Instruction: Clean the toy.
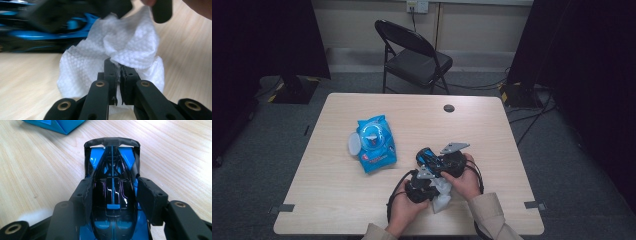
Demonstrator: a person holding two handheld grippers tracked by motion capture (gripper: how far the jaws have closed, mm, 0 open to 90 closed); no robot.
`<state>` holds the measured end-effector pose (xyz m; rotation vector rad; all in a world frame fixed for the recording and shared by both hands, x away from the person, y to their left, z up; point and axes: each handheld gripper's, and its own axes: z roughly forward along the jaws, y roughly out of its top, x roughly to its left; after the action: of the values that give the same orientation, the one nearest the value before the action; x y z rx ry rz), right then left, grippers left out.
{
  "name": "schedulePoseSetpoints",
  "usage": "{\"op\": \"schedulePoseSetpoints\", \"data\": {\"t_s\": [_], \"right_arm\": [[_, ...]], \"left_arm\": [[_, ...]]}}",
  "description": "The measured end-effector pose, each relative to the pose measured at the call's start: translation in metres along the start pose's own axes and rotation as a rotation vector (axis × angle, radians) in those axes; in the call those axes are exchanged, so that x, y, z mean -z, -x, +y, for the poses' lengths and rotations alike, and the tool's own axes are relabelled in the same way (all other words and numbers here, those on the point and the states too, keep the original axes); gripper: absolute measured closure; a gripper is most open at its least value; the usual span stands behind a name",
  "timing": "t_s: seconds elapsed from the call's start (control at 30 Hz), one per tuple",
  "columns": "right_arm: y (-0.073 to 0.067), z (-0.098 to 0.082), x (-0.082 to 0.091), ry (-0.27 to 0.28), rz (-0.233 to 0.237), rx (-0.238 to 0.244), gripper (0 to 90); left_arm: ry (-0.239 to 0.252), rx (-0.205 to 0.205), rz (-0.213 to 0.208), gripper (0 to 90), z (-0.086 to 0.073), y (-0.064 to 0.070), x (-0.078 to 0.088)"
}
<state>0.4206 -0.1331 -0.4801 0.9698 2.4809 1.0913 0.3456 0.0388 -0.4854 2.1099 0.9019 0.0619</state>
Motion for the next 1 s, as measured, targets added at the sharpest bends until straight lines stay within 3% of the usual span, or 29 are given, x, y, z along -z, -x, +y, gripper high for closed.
{"op": "schedulePoseSetpoints", "data": {"t_s": [0.23,0.43,0.8,1.0], "right_arm": [[0.000,0.000,0.000,-0.001,-0.001,-0.001,47.7],[0.000,0.000,0.000,0.000,-0.001,0.000,47.7],[0.000,0.000,0.000,0.003,0.002,-0.002,47.7],[0.001,-0.001,0.000,0.010,0.004,-0.006,47.6]], "left_arm": [[0.040,0.045,0.075,85.2,-0.002,-0.031,0.031],[0.050,0.071,0.166,85.1,0.000,-0.058,0.042],[0.081,0.137,0.260,85.0,0.004,-0.081,0.028],[0.049,0.143,0.259,84.6,0.008,-0.081,0.010]]}}
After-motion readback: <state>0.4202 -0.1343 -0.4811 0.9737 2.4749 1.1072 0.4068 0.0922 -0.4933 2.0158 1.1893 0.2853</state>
